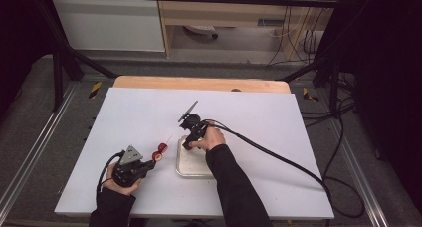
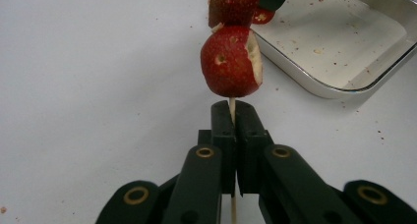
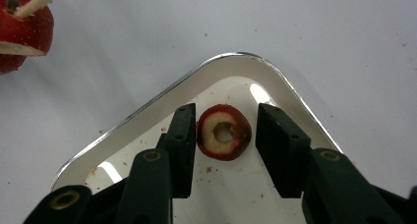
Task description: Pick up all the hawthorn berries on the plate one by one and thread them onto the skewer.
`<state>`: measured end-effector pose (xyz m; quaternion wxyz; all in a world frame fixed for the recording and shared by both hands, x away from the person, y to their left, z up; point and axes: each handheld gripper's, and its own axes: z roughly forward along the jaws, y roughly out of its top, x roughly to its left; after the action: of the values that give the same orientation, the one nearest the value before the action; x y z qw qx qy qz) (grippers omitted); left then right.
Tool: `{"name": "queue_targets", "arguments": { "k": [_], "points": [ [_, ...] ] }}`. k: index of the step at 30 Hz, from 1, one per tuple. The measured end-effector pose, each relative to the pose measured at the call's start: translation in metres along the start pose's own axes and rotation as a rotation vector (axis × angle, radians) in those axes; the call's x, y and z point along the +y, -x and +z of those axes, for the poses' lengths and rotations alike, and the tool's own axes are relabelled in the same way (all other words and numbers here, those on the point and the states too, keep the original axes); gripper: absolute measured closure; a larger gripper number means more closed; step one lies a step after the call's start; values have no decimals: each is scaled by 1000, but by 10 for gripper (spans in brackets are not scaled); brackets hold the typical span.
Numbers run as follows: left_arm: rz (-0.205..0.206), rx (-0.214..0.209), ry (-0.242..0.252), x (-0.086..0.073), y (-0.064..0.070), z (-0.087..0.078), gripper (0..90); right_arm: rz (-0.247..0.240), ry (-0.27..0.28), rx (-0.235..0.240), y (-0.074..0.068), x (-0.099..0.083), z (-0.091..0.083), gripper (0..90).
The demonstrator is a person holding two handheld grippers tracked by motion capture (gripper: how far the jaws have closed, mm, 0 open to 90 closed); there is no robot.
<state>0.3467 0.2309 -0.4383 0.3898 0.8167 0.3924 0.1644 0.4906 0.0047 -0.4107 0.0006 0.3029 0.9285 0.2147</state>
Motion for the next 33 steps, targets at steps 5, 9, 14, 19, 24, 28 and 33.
{"name": "queue_targets", "arguments": {
  "k": [5,9,14,19,24,28,33],
  "points": [
    [2,-2,-2,0,0,0,880,7,-4,15,1,0,2,622],
    [2,-4,-2,0,1,0,880,20,-10,21,1,1,2,622],
    [3,-4,-2,0,1,0,880,26,-19,22,2,1,3,621],
    [4,-3,-3,0,1,1,880,39,-26,26,2,1,3,624],
    [5,-2,-1,0,1,0,881,42,-27,24,2,1,3,630],
    [6,1,1,0,1,0,881,43,-21,31,1,1,0,631],
    [3,0,7,1,2,-1,880,55,23,29,-2,0,-14,631]
  ]
}}
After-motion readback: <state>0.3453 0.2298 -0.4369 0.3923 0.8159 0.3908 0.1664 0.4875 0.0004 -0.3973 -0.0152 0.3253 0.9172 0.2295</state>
